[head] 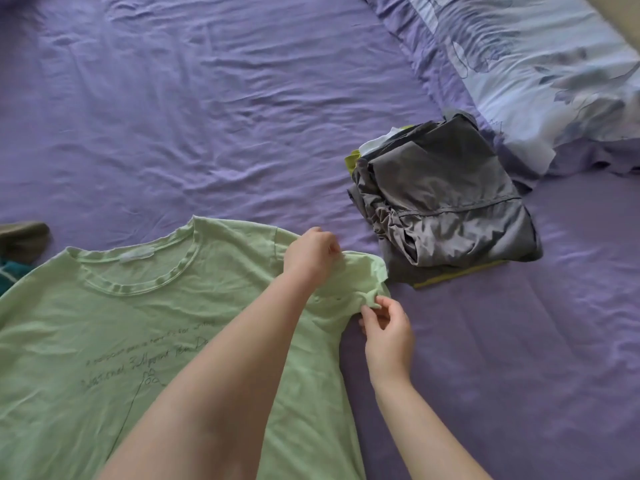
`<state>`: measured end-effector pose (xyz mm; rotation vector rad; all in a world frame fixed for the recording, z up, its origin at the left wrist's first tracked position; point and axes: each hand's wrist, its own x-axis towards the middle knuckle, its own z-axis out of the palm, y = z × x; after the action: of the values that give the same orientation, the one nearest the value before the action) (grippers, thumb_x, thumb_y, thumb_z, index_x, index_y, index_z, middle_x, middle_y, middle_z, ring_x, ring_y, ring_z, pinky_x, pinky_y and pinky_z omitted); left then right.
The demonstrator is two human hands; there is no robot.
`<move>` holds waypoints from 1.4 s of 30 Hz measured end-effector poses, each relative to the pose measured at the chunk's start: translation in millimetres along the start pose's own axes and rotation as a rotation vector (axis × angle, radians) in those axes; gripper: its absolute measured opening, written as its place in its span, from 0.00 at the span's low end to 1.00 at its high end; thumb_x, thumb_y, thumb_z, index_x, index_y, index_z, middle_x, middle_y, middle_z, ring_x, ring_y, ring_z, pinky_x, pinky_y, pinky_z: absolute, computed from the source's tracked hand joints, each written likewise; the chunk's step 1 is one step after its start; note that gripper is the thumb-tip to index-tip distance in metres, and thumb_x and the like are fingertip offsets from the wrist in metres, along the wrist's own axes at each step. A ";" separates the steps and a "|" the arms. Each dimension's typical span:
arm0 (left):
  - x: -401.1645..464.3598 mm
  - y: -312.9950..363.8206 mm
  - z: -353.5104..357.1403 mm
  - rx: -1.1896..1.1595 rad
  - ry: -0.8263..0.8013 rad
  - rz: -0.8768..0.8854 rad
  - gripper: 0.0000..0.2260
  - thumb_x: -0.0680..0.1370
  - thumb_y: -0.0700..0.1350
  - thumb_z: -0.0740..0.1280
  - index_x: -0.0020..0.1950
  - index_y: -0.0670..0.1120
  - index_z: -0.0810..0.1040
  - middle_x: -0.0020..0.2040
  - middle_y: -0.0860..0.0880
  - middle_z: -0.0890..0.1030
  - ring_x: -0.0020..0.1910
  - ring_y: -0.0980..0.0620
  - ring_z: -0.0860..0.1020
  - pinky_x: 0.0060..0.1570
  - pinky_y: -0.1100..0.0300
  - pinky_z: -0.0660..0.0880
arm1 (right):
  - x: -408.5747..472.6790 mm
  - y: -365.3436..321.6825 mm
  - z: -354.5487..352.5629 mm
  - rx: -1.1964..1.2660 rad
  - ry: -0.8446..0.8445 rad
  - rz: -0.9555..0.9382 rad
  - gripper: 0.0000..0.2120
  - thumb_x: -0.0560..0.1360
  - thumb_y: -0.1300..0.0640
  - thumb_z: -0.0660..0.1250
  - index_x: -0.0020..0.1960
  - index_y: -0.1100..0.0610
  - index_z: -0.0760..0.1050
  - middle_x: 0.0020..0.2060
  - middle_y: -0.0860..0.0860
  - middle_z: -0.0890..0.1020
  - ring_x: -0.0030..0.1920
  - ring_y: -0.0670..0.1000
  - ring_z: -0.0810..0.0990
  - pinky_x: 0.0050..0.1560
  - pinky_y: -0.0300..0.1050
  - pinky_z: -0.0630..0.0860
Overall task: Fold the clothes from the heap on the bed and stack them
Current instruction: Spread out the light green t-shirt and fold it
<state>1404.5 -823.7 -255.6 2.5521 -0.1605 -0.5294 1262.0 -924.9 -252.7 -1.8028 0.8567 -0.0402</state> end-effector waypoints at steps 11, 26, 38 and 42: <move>0.9 15.1 -7.2 -0.745 0.073 -0.193 0.09 0.79 0.37 0.63 0.54 0.48 0.79 0.62 0.44 0.72 0.52 0.46 0.78 0.56 0.51 0.77 | 2.4 2.1 -14.3 0.052 0.015 0.076 0.10 0.73 0.63 0.68 0.40 0.53 0.69 0.33 0.48 0.76 0.34 0.47 0.73 0.34 0.34 0.70; -95.7 -78.2 -55.3 -1.309 -0.254 -0.591 0.28 0.72 0.69 0.57 0.56 0.48 0.77 0.53 0.45 0.82 0.52 0.46 0.80 0.50 0.51 0.75 | -36.7 -22.1 20.7 -0.791 -0.821 -0.880 0.23 0.71 0.55 0.61 0.67 0.52 0.69 0.75 0.48 0.60 0.77 0.50 0.48 0.76 0.51 0.46; -111.4 -74.8 -29.3 -0.830 -0.106 -0.557 0.38 0.69 0.46 0.77 0.73 0.45 0.59 0.64 0.44 0.74 0.61 0.45 0.76 0.58 0.52 0.74 | -10.7 -47.3 57.7 -0.441 -0.519 -0.352 0.17 0.76 0.66 0.59 0.65 0.60 0.69 0.63 0.57 0.73 0.65 0.57 0.68 0.64 0.46 0.63; -126.8 -72.2 -10.6 -0.458 -0.107 -0.445 0.48 0.70 0.47 0.74 0.78 0.52 0.43 0.67 0.48 0.74 0.64 0.46 0.74 0.63 0.50 0.71 | 8.3 -60.7 77.2 -0.816 -0.482 -0.361 0.21 0.75 0.50 0.67 0.66 0.54 0.71 0.58 0.53 0.77 0.60 0.57 0.70 0.61 0.50 0.66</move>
<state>1293.2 -729.7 -241.8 2.1056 0.4530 -0.7685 1332.4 -857.8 -237.0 -2.5539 0.1782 0.5629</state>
